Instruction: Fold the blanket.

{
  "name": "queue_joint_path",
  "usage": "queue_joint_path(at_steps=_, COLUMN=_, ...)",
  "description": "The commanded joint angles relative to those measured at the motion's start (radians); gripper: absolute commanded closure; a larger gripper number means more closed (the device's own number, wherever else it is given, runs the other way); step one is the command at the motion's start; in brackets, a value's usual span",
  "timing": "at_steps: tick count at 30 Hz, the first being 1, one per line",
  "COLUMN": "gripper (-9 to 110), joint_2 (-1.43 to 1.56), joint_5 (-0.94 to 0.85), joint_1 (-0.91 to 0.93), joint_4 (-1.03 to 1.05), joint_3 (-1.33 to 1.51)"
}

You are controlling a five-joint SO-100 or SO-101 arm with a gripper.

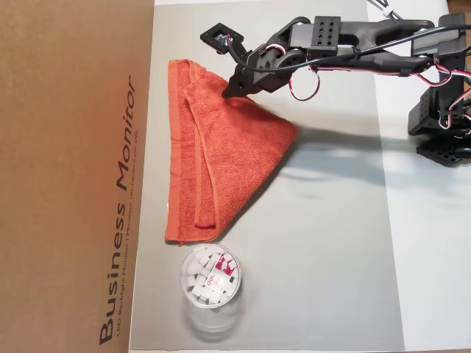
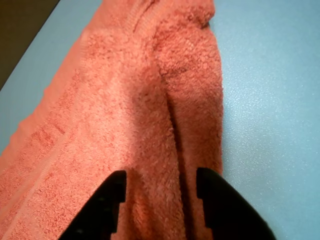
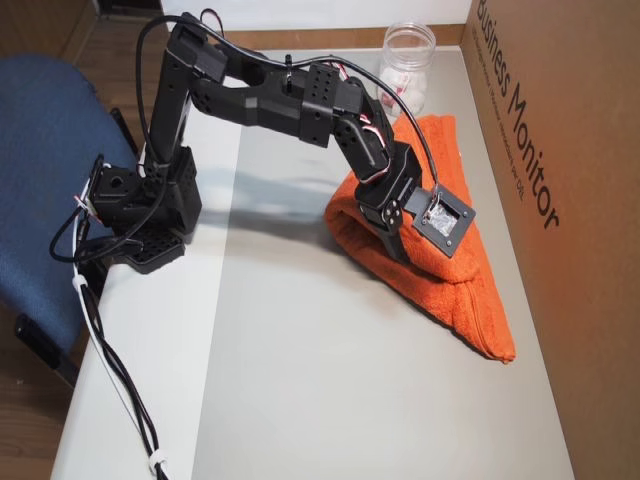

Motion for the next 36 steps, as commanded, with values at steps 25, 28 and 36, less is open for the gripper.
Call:
queue_joint_path(at_steps=25, gripper=97, joint_2=-0.103, joint_5=0.000, joint_1=-0.064, joint_4=-0.144, joint_3=-0.021)
queue_joint_path(at_steps=28, gripper=102, joint_2=-0.095, joint_5=0.000, joint_1=-0.064, joint_4=-0.144, joint_3=-0.021)
queue_joint_path(at_steps=36, gripper=102, joint_2=-0.021, joint_5=0.000, joint_1=-0.052, joint_4=-0.127, joint_3=-0.005)
